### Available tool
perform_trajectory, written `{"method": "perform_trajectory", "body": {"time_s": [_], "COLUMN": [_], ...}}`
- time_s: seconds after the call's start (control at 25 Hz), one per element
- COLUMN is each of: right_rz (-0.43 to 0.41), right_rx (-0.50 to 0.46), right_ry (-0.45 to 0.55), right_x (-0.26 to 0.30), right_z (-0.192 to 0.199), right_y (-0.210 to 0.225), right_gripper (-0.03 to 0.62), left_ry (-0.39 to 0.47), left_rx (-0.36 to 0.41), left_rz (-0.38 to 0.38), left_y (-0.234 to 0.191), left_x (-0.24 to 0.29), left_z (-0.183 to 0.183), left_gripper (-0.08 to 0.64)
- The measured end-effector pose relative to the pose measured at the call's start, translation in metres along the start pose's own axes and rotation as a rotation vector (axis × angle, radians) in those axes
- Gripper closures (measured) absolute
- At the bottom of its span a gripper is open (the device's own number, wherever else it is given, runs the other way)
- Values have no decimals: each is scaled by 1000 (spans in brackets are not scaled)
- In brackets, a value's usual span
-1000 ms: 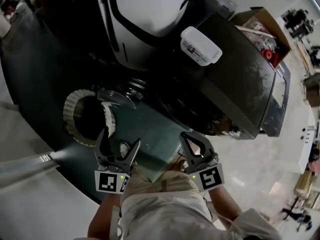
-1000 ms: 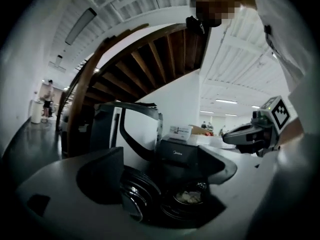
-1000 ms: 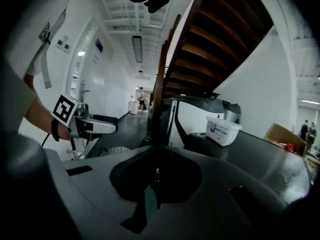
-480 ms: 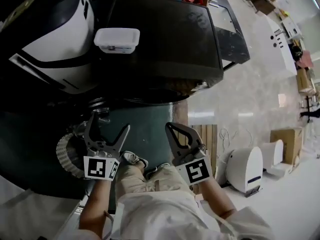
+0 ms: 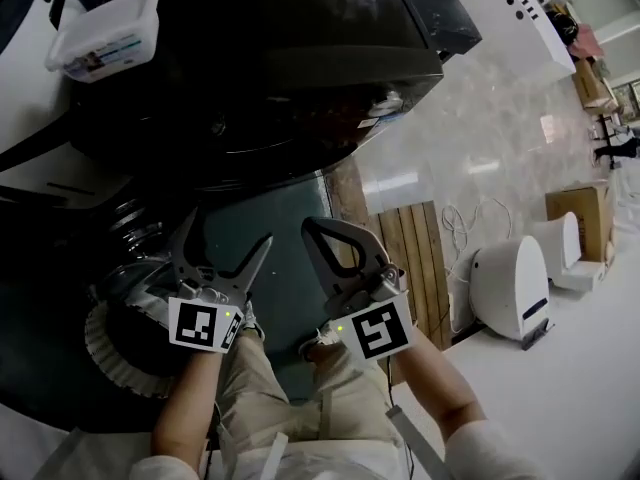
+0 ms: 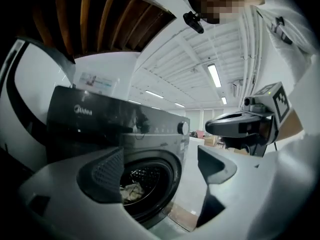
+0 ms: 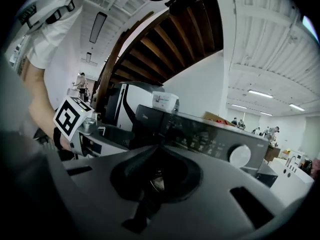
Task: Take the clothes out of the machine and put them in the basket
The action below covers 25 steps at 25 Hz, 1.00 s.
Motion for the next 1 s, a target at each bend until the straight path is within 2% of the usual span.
{"method": "perform_trajectory", "body": {"time_s": [0.24, 0.44, 0.72, 1.0], "right_rz": [41, 53, 93, 134], "right_rx": [-26, -88, -213, -333], "right_ry": [57, 126, 184, 206], "right_x": [60, 95, 123, 125], "right_z": [108, 166, 224, 271], "right_y": [-45, -62, -68, -81], "right_gripper": [578, 578, 578, 578], "left_ry": [67, 124, 219, 328], "left_rx": [19, 48, 102, 155], "left_rz": [53, 80, 114, 171], "left_y": [-34, -52, -70, -76], "left_x": [47, 75, 97, 115], "left_z": [98, 160, 210, 247], "left_gripper": [112, 112, 112, 112]}}
Point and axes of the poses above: the fingertips, and each gripper's own axes: x forward along the fingers, y to its right, z out of its underside, the point moved 2 cm from there along -x, backward along the fingers, and after that the axes turned 13 degrees about -x, right-handed, at the moved point
